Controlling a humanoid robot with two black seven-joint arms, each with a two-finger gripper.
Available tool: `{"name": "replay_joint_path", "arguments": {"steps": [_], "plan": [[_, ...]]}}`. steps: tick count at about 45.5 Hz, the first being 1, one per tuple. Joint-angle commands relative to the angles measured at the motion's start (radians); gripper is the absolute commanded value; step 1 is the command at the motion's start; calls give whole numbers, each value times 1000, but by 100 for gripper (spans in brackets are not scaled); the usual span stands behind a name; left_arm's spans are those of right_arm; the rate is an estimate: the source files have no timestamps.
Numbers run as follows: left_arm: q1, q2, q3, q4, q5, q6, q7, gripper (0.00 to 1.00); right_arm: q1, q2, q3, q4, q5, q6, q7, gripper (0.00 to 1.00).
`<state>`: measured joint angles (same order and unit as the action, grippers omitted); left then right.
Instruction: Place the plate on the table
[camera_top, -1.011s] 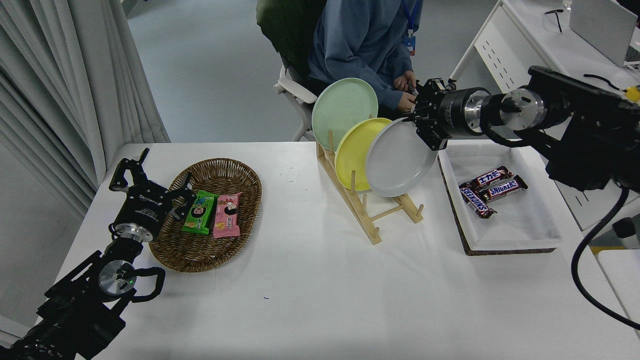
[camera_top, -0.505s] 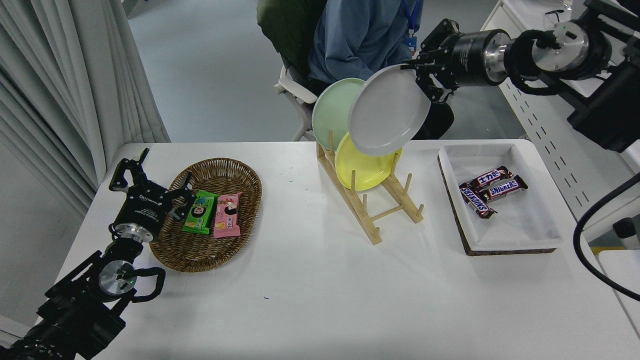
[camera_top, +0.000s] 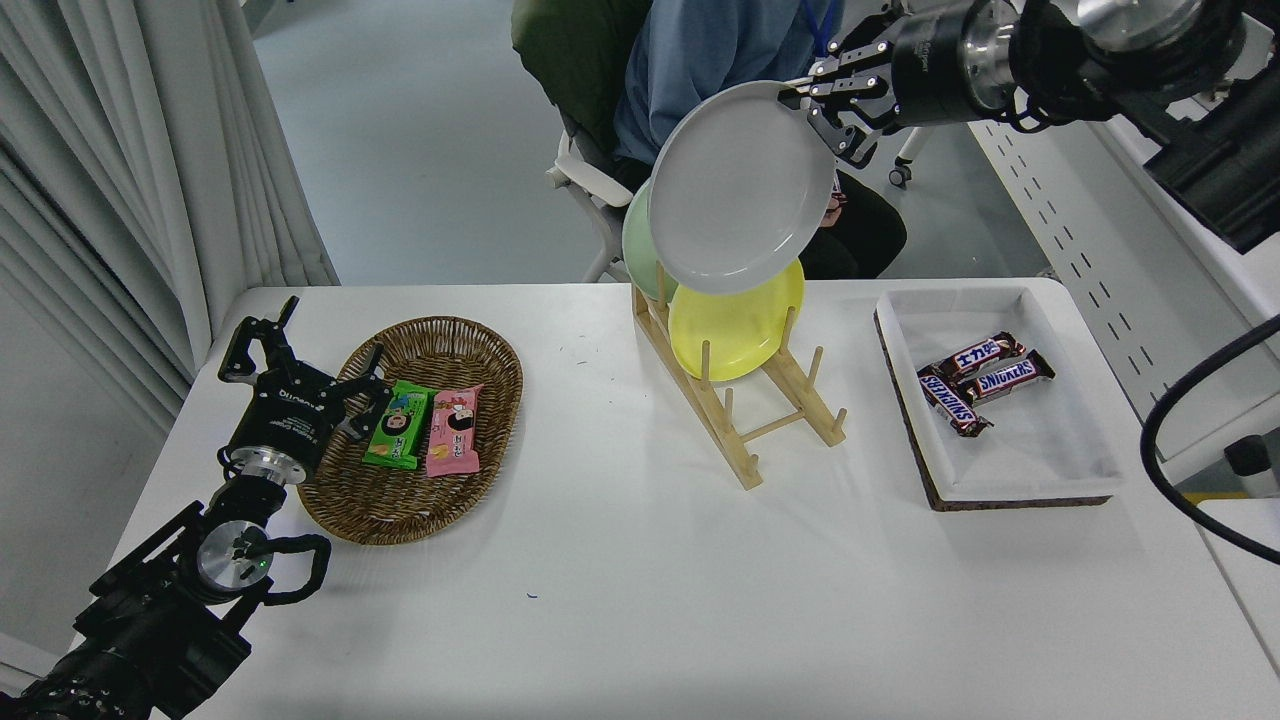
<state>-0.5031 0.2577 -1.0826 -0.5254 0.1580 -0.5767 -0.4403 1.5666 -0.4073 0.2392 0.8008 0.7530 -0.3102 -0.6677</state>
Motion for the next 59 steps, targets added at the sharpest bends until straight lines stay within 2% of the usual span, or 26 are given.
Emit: {"name": "replay_joint_path", "arguments": {"steps": [1, 5, 9, 34, 50, 59], "plan": [[0, 0, 0, 1, 0, 0, 0, 100, -23, 15, 40, 46, 81, -255, -4, 0], [0, 0, 0, -1, 0, 0, 0, 100, -31, 33, 90, 49, 94, -374, -1, 0], [0, 0, 0, 1, 0, 0, 0, 100, -46, 44, 107, 64, 94, -415, -1, 0], [0, 0, 0, -1, 0, 0, 0, 100, -161, 54, 120, 69, 19, -475, 2, 0], [0, 0, 0, 1, 0, 0, 0, 100, -342, 189, 210, 40, 55, -475, 0, 0], [0, 0, 0, -1, 0, 0, 0, 100, -442, 298, 328, -61, 55, -475, -1, 0]]}}
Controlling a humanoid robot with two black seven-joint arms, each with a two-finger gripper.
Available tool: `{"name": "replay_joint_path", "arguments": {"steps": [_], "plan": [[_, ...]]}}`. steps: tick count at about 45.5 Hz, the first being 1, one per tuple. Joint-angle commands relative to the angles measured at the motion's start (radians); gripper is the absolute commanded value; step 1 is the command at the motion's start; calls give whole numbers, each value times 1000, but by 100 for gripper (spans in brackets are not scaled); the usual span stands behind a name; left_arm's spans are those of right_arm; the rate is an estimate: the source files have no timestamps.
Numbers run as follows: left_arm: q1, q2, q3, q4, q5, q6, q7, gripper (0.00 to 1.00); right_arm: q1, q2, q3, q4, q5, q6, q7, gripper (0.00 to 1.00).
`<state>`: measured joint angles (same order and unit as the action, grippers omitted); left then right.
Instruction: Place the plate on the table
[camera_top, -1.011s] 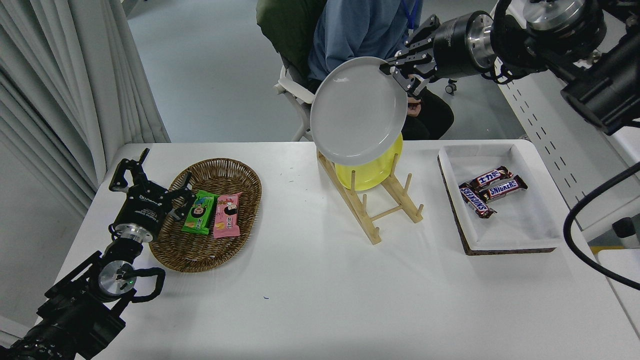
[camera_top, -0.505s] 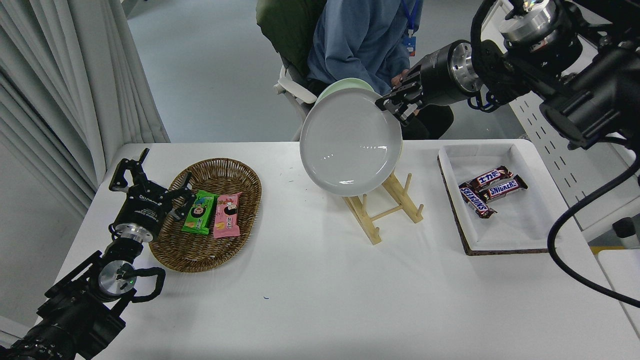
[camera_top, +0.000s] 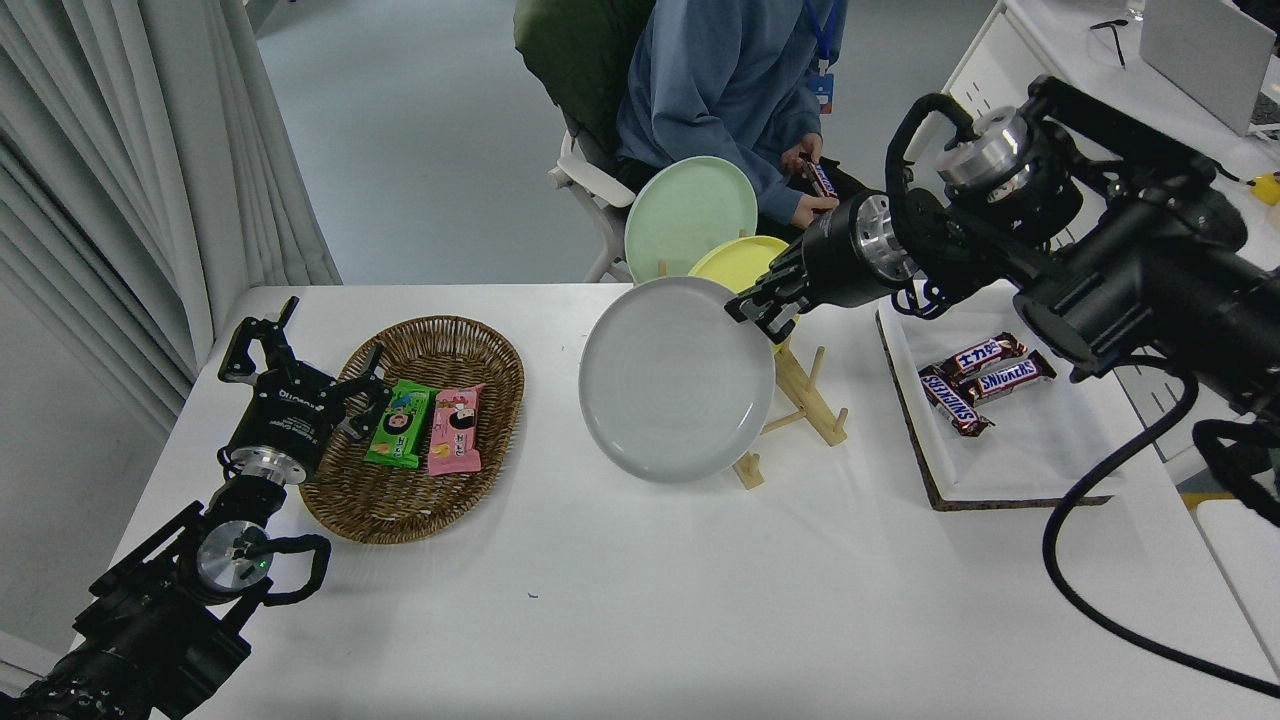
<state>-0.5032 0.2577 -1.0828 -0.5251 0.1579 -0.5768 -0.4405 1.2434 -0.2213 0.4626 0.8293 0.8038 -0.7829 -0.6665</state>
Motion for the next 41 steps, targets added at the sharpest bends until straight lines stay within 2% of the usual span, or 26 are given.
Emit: {"name": "replay_joint_path", "arguments": {"steps": [1, 12, 41], "plan": [[0, 0, 0, -1, 0, 0, 0, 100, -127, 124, 110, -108, 5, -2, -2, 0], [0, 0, 1, -1, 0, 0, 0, 100, -199, 221, 100, -240, -1, -2, -4, 0], [0, 0, 0, 1, 0, 0, 0, 100, -259, 221, 5, -348, -5, -2, 1, 0]]}}
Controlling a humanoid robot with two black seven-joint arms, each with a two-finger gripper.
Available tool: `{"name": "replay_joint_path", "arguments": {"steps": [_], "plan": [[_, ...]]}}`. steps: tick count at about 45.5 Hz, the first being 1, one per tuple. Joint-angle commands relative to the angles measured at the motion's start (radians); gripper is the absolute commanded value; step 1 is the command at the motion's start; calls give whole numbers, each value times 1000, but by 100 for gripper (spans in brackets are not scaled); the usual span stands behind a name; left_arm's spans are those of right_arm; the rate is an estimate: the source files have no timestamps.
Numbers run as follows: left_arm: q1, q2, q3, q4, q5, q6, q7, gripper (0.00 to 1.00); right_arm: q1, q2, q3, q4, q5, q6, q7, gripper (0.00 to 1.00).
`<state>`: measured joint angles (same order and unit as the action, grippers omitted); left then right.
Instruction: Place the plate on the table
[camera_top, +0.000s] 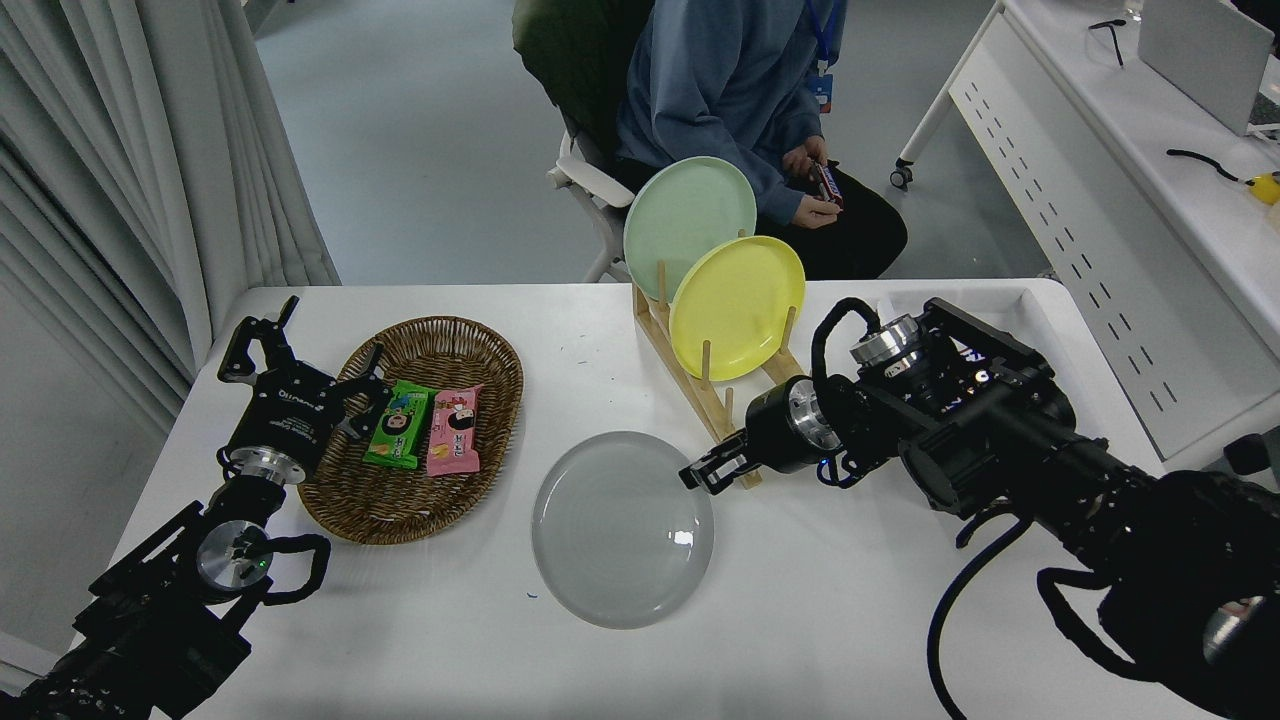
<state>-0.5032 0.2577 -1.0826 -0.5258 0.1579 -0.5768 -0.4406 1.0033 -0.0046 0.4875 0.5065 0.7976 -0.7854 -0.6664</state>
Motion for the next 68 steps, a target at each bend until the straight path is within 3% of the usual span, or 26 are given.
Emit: {"name": "replay_joint_path", "arguments": {"steps": [1, 68], "plan": [[0, 0, 0, 0, 0, 0, 0, 100, -18, 5, -20, -25, 2, 0, 1, 0], [0, 0, 0, 1, 0, 0, -1, 100, -61, 5, -23, -25, -6, 0, 1, 0]]}}
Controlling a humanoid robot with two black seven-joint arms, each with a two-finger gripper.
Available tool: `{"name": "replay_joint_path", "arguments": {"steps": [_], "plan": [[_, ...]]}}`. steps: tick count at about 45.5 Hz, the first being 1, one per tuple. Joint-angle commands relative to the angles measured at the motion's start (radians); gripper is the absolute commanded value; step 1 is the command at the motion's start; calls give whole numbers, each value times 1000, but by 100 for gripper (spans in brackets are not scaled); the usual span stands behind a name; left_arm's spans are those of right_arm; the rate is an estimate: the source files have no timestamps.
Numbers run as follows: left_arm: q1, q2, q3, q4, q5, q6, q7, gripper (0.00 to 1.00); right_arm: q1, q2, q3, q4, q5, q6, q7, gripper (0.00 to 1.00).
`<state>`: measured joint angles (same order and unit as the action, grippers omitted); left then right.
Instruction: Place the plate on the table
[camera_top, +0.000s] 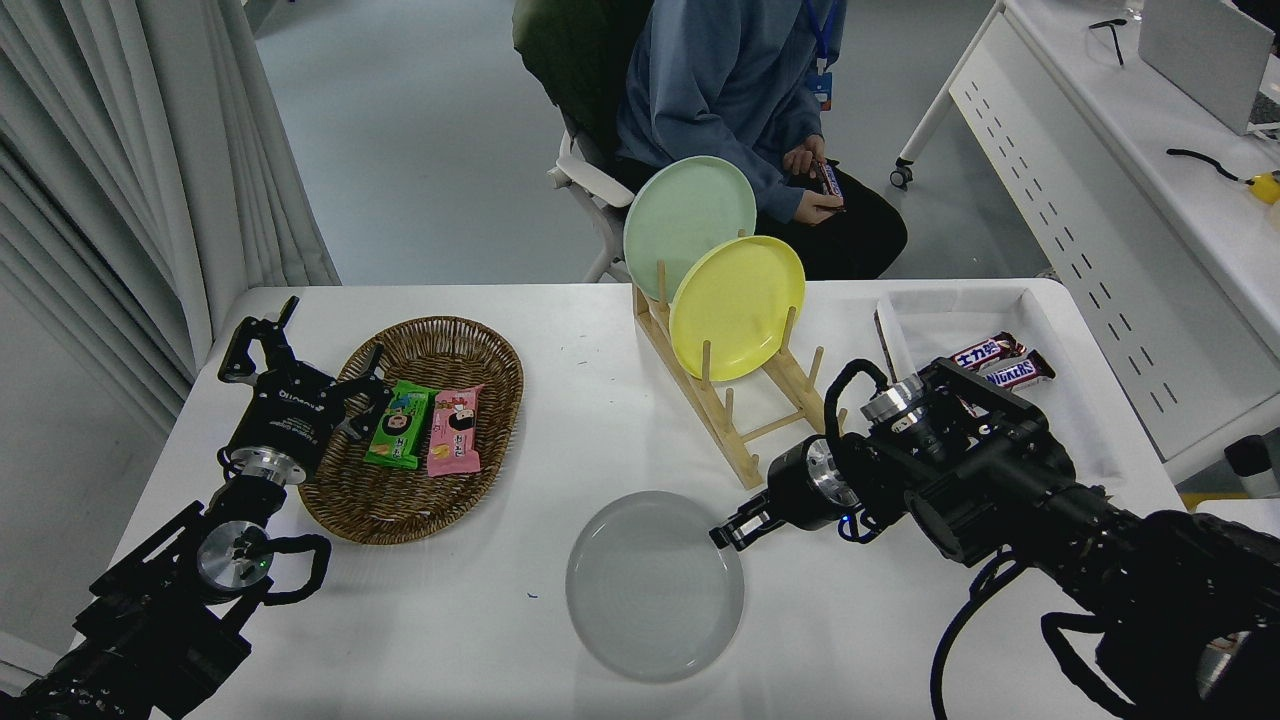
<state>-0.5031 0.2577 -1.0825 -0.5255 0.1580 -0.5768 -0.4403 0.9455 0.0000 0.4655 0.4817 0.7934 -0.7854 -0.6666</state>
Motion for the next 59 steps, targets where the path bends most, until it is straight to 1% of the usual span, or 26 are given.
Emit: {"name": "replay_joint_path", "arguments": {"steps": [1, 5, 6, 8, 9, 12, 13, 15, 16, 17, 19, 20, 26, 36, 45, 50, 59], "plan": [[0, 0, -1, -1, 0, 0, 0, 100, -4, 0, -1, 0, -3, 0, 1, 0], [0, 0, 1, -1, 0, 0, 0, 100, -4, 0, -1, 2, -2, 0, 1, 0], [0, 0, -1, -1, 0, 0, -1, 100, -4, 0, -1, 2, -2, 0, 1, 5], [0, 0, 1, -1, 0, 0, 0, 100, -4, 0, 1, 2, -2, 0, 1, 18], [0, 0, -1, -1, 0, 0, 0, 100, -4, 0, 1, 2, -2, 0, 1, 23], [0, 0, -1, -1, 0, 0, 0, 100, -4, 0, 1, 3, -2, 0, 1, 32], [0, 0, 1, 1, 0, 0, 0, 100, -2, 0, 1, 5, -2, 0, 1, 38], [0, 0, -1, 1, 0, 0, 0, 100, -2, 0, 1, 8, 0, 0, 1, 59], [0, 0, 1, -1, 0, 0, -1, 100, 1, 0, -1, 12, -2, 0, 1, 79], [0, 0, 1, -1, 0, 0, 0, 100, 3, 0, -1, 14, -2, 0, 1, 83], [0, 0, -1, 1, 0, 0, 0, 100, 6, 0, -1, 24, -2, 0, 1, 96], [0, 0, -1, 1, 0, 0, 0, 100, 6, 0, -1, 32, -2, 0, -1, 100], [0, 0, 1, -1, 0, 0, 0, 100, 15, 0, -1, 95, 1, 0, -2, 100], [0, 0, -1, 1, 0, 0, 0, 100, 22, 0, 12, 339, 33, 0, -5, 100], [0, 0, -1, -1, 0, 0, 0, 100, 65, -118, 2, 528, 50, 6, -1, 100], [0, 0, -1, -1, 0, 0, 0, 100, 90, -187, 8, 592, 47, 83, 1, 100], [0, 0, -1, -1, 0, 0, 0, 100, 111, -347, 2, 647, 46, 440, 12, 100]]}}
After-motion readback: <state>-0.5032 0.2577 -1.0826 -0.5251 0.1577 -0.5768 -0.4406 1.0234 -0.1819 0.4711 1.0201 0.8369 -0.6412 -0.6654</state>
